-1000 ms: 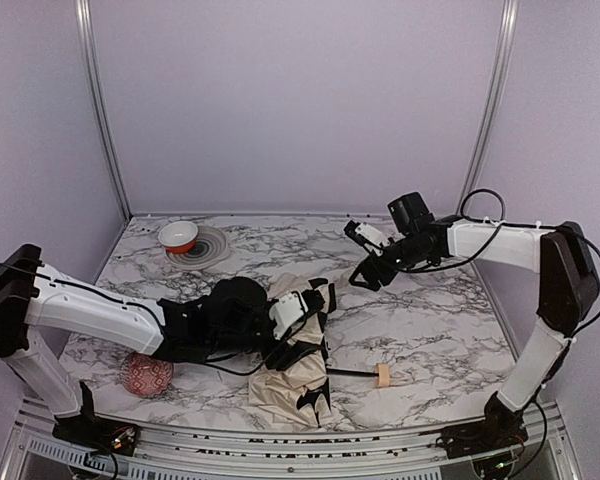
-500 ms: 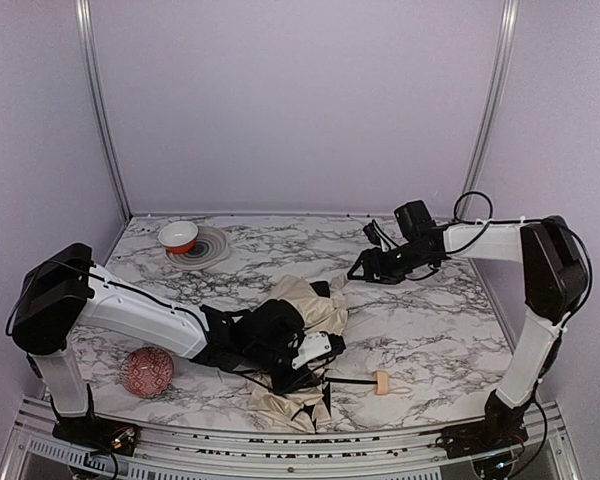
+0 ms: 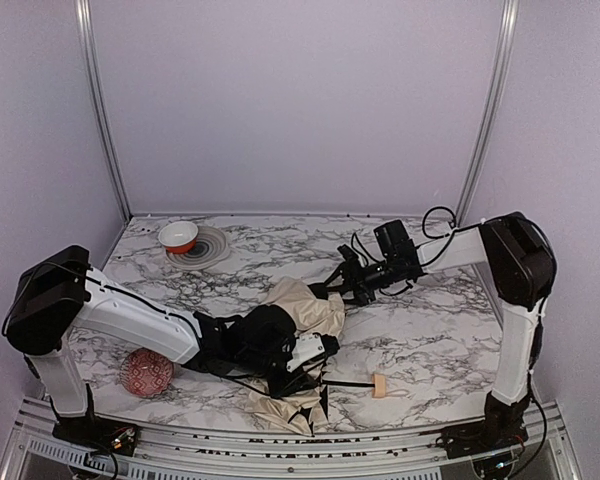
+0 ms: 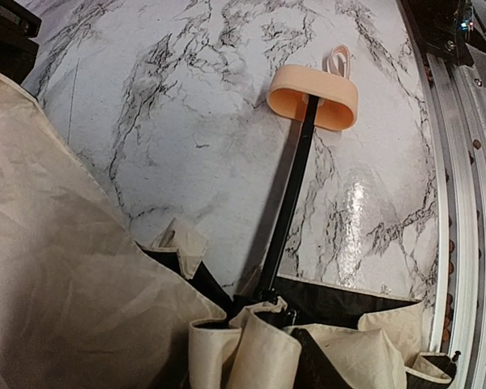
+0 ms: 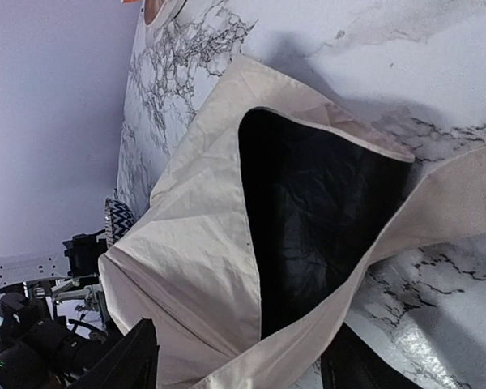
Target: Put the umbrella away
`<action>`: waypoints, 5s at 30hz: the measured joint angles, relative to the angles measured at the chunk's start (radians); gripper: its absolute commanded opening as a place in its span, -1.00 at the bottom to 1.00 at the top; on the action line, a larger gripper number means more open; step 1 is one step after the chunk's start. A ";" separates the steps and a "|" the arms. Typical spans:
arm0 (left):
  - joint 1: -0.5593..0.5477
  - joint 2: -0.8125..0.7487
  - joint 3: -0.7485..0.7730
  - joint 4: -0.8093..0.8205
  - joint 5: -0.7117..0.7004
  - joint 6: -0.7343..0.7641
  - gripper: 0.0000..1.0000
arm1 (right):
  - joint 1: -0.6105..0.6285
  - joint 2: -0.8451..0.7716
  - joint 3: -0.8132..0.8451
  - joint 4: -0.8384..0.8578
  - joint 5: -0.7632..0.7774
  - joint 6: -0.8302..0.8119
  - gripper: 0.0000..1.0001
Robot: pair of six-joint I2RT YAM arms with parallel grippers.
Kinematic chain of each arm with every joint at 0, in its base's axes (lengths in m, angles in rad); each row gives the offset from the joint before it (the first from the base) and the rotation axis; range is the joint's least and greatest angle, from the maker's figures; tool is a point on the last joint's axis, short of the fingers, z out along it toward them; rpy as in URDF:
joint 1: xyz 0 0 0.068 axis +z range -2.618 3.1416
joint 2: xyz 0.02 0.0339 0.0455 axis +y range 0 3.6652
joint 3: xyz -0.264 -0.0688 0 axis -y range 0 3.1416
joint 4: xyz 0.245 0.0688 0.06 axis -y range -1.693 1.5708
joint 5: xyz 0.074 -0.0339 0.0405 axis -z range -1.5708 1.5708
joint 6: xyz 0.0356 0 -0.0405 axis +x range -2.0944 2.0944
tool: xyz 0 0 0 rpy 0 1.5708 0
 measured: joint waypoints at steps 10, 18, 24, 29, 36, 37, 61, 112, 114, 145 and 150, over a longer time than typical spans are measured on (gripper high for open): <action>0.000 0.000 -0.011 0.021 -0.002 -0.018 -0.29 | -0.006 0.087 0.143 0.217 -0.089 0.180 -1.00; -0.002 -0.001 -0.021 0.038 -0.009 -0.031 -0.29 | -0.018 0.095 0.188 0.409 -0.118 0.290 -1.00; -0.003 -0.011 -0.036 0.055 -0.014 -0.038 -0.05 | -0.018 0.039 0.176 0.449 -0.133 0.278 -1.00; -0.003 -0.072 -0.098 0.083 -0.030 -0.077 0.48 | -0.008 -0.112 0.161 0.417 -0.113 0.175 -1.00; 0.038 -0.289 -0.129 0.092 -0.032 -0.122 0.97 | 0.090 -0.330 0.133 0.322 -0.024 -0.059 -1.00; 0.052 -0.344 -0.141 0.101 -0.027 -0.132 0.98 | 0.112 -0.359 0.115 0.309 -0.012 -0.092 -1.00; 0.113 -0.410 0.019 0.289 -0.045 -0.065 -0.85 | 0.457 -0.700 -0.086 0.244 0.181 -0.459 -0.90; 0.043 -0.673 -0.096 0.317 -0.021 -0.029 -1.00 | 0.285 -0.521 -0.476 -0.075 0.647 -1.027 -1.00; 0.013 -0.673 -0.096 0.304 -0.020 -0.027 -1.00 | 0.223 -0.540 -0.452 -0.075 0.612 -0.997 -1.00; -0.140 -0.552 -0.423 0.093 -0.203 0.209 0.48 | -0.050 -0.762 -0.111 -0.150 0.576 -1.012 -1.00; -0.162 -0.517 -0.423 0.080 -0.278 0.222 0.47 | -0.050 -0.801 -0.085 -0.160 0.672 -1.104 -1.00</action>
